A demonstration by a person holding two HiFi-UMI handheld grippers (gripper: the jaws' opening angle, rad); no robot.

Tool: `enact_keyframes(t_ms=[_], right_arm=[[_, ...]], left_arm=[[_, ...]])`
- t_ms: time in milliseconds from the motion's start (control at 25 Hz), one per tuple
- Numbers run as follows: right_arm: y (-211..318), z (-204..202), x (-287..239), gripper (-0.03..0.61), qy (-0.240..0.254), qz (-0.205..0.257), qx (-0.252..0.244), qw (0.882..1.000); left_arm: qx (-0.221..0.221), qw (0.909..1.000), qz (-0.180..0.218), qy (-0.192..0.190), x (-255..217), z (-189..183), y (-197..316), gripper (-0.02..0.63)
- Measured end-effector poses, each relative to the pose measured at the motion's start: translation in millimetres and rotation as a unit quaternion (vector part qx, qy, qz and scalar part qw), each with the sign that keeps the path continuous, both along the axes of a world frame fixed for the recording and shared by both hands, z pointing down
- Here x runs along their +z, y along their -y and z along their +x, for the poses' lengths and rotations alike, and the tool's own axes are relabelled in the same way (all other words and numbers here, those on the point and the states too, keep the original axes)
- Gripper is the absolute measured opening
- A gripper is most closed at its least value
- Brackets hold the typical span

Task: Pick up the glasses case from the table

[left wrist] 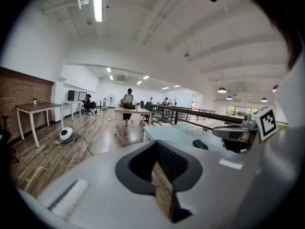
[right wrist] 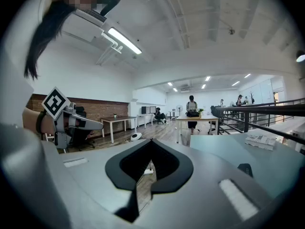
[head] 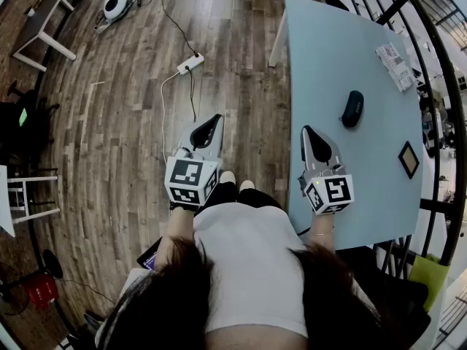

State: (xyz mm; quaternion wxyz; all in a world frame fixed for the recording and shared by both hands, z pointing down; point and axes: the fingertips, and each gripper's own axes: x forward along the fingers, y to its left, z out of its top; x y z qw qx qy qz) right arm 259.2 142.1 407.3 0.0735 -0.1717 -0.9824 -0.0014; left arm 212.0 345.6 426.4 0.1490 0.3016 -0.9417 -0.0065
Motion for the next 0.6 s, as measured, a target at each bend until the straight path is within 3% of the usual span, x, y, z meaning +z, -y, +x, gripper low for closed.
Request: enact_keyframes(t_ms=[520, 600], right_arm=[[-17, -30, 2, 0.008, 0.000, 0.009, 0.031, 0.999], [-23, -35, 3, 0.039, 0.000, 0.006, 0.034, 0.999]], left_arm=[[-0.013, 0.9996, 0.021, 0.010, 2, -36, -43, 0.057], [-0.012, 0.9997, 0.019, 0.013, 2, -40, -52, 0.057]])
